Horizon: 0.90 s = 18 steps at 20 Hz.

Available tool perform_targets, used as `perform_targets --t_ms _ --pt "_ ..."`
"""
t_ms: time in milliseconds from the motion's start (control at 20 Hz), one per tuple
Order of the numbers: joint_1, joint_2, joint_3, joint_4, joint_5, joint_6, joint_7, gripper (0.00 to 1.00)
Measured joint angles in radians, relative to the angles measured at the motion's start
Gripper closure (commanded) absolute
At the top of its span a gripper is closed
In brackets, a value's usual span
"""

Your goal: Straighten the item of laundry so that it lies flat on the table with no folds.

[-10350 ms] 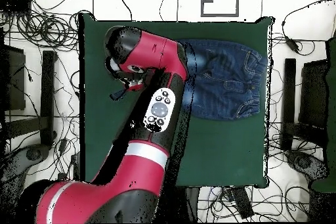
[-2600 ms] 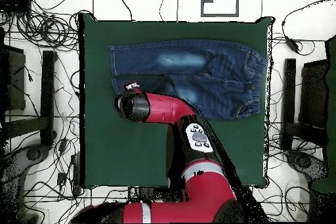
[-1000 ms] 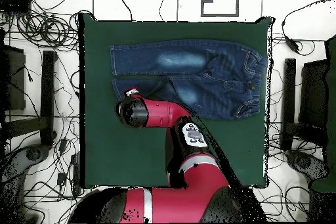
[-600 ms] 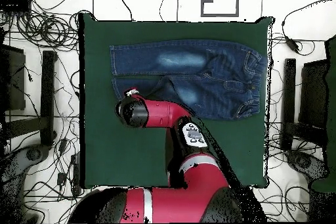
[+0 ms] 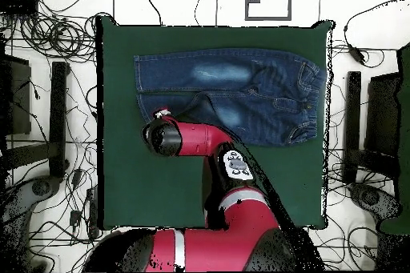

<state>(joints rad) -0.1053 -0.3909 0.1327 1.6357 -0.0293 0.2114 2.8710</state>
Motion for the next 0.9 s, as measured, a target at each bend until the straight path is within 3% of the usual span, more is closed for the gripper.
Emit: perform_targets --t_ms 500,900 --pt "0.001 -0.003 -0.002 0.0 0.0 0.001 0.0 1.0" --pt "0.003 -0.05 -0.003 0.0 0.016 0.114 0.0 1.0"
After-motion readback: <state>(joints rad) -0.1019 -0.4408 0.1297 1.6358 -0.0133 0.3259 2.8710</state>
